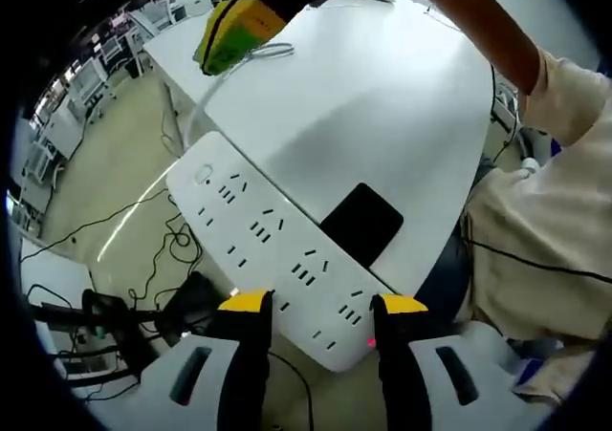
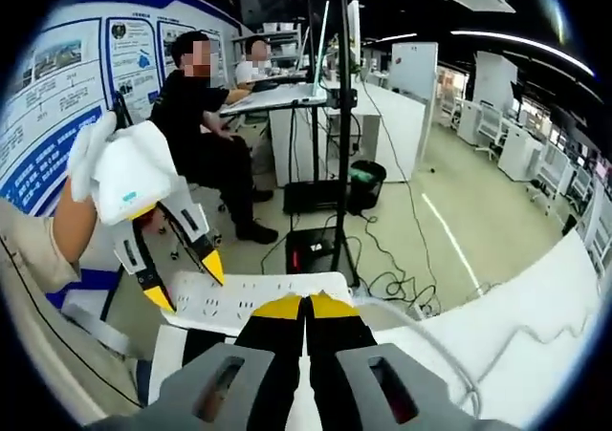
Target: Pick up the power strip scattered on the table, fix it on the side mounting bracket of the table, and press the switch
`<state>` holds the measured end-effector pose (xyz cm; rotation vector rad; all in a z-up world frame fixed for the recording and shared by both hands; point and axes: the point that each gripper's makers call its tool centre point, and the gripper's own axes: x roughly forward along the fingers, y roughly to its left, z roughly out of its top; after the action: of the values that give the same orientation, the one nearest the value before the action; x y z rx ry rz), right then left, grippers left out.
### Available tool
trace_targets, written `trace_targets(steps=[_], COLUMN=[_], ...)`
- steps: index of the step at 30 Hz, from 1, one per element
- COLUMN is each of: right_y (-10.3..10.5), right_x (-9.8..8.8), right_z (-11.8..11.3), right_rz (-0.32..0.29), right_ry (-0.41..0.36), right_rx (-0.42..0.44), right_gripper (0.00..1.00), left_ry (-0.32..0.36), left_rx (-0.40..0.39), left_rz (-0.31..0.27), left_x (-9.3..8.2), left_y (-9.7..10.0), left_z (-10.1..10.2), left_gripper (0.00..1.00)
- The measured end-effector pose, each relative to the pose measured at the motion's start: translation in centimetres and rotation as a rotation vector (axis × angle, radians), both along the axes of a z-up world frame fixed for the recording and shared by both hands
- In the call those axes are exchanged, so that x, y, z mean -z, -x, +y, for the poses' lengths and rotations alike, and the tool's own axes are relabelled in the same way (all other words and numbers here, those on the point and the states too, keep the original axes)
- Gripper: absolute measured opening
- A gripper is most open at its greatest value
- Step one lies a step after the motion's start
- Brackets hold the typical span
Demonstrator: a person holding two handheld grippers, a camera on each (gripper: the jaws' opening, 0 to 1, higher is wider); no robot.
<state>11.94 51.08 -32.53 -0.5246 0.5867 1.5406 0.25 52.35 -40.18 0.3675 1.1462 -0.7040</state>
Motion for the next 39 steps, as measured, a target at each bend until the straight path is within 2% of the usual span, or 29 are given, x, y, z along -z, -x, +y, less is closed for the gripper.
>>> trace_targets(steps=[6,14,22,35,39], right_y=[1.5,1.5,1.5,0.7,0.7], right_x=[1.7,3.3,4.7,6.9,7.2], right_z=[1.0,1.9,2.3,3.1,3.1], right_rz=[0.012,0.028,-0.007,-0.025,-0.063], right_ry=[0.031,0.061,0.107,0.14,0.154], right_rx=[-0.02,-0.013,-0.027,-0.034,-0.038], right_gripper=[0.0,0.0,0.0,0.0,0.0], left_ry=[0.002,-0.007,-0.012,-0.012,-0.009], left_rx=[0.002,0.008,0.013,0.006,0.005], left_rz=[-0.003,0.001,0.005,0.001,-0.002], left_x=[0.0,0.0,0.0,0.0,0.0], left_y=[0.1,0.4,0.5,0.6,0.5], left_z=[0.1,-0.4,-0.3,-0.3,-0.2], left_gripper=[0.47,0.47,0.47,0.47,0.47])
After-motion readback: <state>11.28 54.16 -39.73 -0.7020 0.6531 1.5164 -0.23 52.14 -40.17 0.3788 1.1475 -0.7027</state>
